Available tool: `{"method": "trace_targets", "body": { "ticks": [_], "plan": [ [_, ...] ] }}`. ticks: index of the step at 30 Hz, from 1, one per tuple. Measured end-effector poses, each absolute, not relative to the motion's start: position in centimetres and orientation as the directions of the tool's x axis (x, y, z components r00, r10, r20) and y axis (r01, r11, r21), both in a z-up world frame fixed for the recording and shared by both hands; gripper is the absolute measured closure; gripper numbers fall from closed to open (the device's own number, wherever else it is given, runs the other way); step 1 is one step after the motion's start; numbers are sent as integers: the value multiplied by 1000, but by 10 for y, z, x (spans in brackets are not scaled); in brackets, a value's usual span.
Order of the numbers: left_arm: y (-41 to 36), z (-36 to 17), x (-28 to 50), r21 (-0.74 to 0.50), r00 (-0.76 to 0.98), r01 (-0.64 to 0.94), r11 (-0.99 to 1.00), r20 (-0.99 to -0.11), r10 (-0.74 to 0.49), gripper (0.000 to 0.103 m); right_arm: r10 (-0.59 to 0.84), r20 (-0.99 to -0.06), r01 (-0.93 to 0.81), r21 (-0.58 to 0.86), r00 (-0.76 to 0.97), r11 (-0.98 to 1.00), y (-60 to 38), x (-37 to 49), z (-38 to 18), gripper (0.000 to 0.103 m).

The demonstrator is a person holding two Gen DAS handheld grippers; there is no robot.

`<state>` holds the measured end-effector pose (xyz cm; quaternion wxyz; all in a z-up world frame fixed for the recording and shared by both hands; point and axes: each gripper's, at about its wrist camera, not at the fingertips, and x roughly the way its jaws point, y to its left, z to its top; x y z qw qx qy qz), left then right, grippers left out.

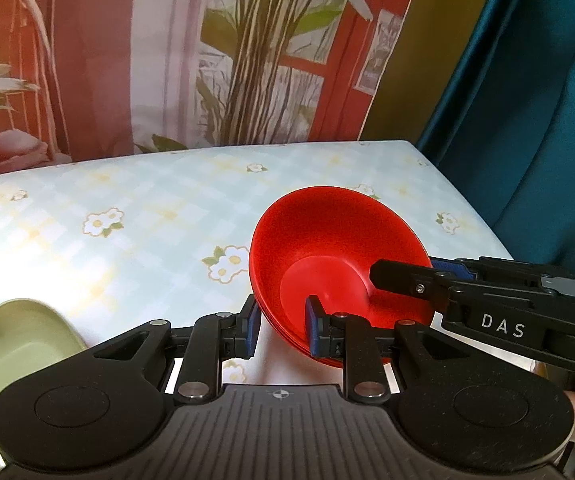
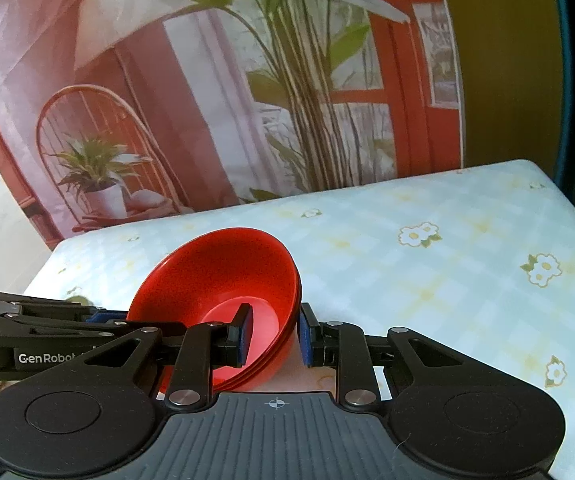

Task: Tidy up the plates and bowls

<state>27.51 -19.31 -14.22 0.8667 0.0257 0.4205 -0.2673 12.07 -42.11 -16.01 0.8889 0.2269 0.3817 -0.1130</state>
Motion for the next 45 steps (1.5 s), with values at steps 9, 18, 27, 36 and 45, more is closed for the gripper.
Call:
{"method": "trace_targets", "body": {
  "ticks": [9, 18, 27, 36, 45],
  "plan": [
    [-167, -124, 257, -177, 540, 467, 866, -718, -438, 78, -22, -713, 338, 305, 701, 890, -392, 121, -136, 80],
    [-139, -108, 236, -170, 570, 447, 878, -702, -426, 78, -4, -696, 301, 307, 718, 903, -362, 122, -120, 80],
    [-109, -97, 217, -173, 593, 423, 890, -690, -416, 78, 27, -686, 260, 311, 727, 914, -332, 122, -110, 80],
    [-80, -89, 202, -177, 617, 386, 906, -680, -395, 78, 61, -682, 223, 320, 728, 921, -301, 127, -108, 80],
    [-59, -90, 196, -197, 623, 353, 915, -680, -387, 78, 92, -694, 192, 320, 714, 928, -278, 135, -111, 80]
  ]
}}
